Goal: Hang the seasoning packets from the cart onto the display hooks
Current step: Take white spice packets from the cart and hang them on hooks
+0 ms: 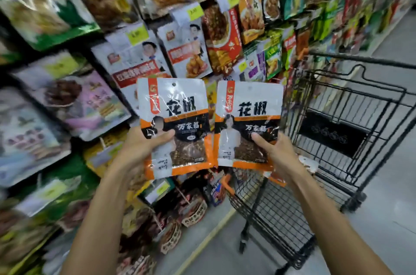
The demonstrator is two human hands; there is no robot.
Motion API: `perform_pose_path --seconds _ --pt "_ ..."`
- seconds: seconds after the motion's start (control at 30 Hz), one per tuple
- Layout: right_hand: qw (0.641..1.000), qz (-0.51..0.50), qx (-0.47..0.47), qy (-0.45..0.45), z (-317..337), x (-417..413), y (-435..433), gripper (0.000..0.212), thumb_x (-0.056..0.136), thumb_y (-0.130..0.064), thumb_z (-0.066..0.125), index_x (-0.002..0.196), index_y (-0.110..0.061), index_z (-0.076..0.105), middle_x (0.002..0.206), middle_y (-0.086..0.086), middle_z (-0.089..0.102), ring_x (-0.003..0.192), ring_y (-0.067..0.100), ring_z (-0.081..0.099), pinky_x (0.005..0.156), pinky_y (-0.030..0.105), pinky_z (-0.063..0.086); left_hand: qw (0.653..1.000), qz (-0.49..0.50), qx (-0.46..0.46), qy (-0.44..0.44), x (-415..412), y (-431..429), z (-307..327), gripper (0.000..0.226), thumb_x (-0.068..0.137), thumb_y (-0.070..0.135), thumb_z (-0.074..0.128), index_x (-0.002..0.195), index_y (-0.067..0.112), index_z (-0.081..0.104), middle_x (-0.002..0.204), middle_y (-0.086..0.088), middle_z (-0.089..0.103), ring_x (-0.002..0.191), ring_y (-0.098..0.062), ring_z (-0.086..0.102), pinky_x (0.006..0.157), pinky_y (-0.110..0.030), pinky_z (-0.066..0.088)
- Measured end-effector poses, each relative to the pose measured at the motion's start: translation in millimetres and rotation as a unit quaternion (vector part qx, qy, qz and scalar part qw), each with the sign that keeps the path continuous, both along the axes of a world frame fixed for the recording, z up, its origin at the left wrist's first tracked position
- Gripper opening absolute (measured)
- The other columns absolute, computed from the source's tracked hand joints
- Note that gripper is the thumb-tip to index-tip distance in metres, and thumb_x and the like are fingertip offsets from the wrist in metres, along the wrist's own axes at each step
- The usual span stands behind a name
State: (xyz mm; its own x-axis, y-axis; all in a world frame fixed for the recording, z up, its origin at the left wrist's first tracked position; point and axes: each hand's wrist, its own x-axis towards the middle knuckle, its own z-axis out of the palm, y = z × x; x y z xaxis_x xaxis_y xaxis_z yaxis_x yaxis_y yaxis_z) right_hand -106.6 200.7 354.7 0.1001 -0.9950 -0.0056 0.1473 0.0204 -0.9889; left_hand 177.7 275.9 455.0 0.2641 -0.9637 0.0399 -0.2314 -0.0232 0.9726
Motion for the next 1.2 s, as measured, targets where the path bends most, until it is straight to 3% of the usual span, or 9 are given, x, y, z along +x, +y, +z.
perform_pose_path --seconds 0.23,0.33,0.4,0.57,0.73,0.87,0.97,1.1,1.2 --pt "0.978 0.172 -0.109 0.033 71 126 53 0.022 0.085 -0.026 0.070 0.069 -0.021 0.057 0.053 -0.024 0.063 0.053 -0.015 0.058 0.049 0.003 0.040 0.987 0.156 -0.037 -0.016 100 141 38 0.035 0.064 0.024 0.080 0.088 0.008 0.060 0.090 -0.014 0.065 0.086 -0.028 0.066 0.083 -0.043 0.054" --pt "0.962 0.237 -0.128 0.048 88 186 87 0.053 0.076 -0.044 0.072 0.092 0.005 0.063 0.089 0.012 0.074 0.092 0.015 0.070 0.081 0.038 0.056 0.975 0.217 -0.052 -0.017 146 209 47 0.059 0.056 0.035 0.081 0.100 0.006 0.055 0.099 -0.015 0.059 0.099 -0.037 0.062 0.092 -0.054 0.050" --pt "0.952 0.272 -0.131 0.045 99 224 112 0.070 0.070 -0.051 0.073 0.109 0.006 0.060 0.107 0.026 0.066 0.104 0.032 0.064 0.093 0.055 0.050 0.966 0.248 -0.071 -0.010 177 253 51 0.078 0.054 0.036 0.082 0.115 -0.003 0.052 0.105 -0.018 0.059 0.101 -0.036 0.061 0.091 -0.048 0.051" --pt "0.931 0.336 -0.145 0.012 110 314 177 0.037 0.060 -0.060 0.077 0.090 -0.039 0.073 0.096 -0.010 0.075 0.094 0.010 0.070 0.081 0.038 0.055 0.958 0.274 -0.079 -0.024 242 352 52 0.033 0.065 0.026 0.079 0.083 0.009 0.057 0.069 0.005 0.061 0.066 -0.011 0.062 0.068 -0.033 0.049" --pt "0.926 0.352 -0.134 -0.007 112 386 240 0.057 0.059 -0.054 0.080 0.096 -0.012 0.071 0.100 0.014 0.073 0.094 0.018 0.069 0.089 0.049 0.052 0.947 0.313 -0.078 -0.015 311 430 40 0.040 0.060 0.028 0.080 0.084 0.003 0.061 0.080 -0.010 0.063 0.078 -0.025 0.064 0.076 -0.039 0.052" --pt "0.915 0.381 -0.134 0.004 117 424 279 0.053 0.059 -0.056 0.077 0.103 -0.027 0.069 0.103 -0.008 0.074 0.098 0.008 0.069 0.091 0.039 0.053 0.944 0.324 -0.067 0.004 357 462 23 0.061 0.061 0.029 0.083 0.115 0.010 0.061 0.097 -0.007 0.068 0.093 -0.018 0.069 0.084 -0.040 0.056" --pt "0.909 0.392 -0.144 0.009 118 448 295 0.060 0.060 -0.055 0.075 0.111 -0.024 0.066 0.104 -0.010 0.073 0.102 0.009 0.067 0.099 0.044 0.049 0.949 0.309 -0.060 0.023 385 470 14 0.047 0.065 0.030 0.083 0.108 0.034 0.065 0.101 0.012 0.072 0.093 -0.003 0.068 0.082 -0.029 0.054" --pt "0.911 0.390 -0.135 0.003 119 471 304 0.065 0.066 -0.047 0.075 0.124 -0.020 0.060 0.116 -0.008 0.068 0.112 0.013 0.062 0.102 0.043 0.046 0.944 0.319 -0.058 0.060 411 464 12 0.043 0.075 0.020 0.077 0.069 -0.005 0.044 0.054 0.013 0.062 0.067 -0.011 0.069 0.058 -0.012 0.052" --pt "0.914 0.385 -0.130 0.001 118 486 301 0.048 0.067 -0.044 0.075 0.110 -0.025 0.065 0.104 -0.013 0.072 0.101 0.005 0.066 0.093 0.035 0.050 0.946 0.312 -0.060 0.067 420 453 17 0.023 0.079 0.019 0.073 0.062 0.022 0.058 0.053 0.011 0.061 0.059 -0.006 0.066 0.055 -0.012 0.051"
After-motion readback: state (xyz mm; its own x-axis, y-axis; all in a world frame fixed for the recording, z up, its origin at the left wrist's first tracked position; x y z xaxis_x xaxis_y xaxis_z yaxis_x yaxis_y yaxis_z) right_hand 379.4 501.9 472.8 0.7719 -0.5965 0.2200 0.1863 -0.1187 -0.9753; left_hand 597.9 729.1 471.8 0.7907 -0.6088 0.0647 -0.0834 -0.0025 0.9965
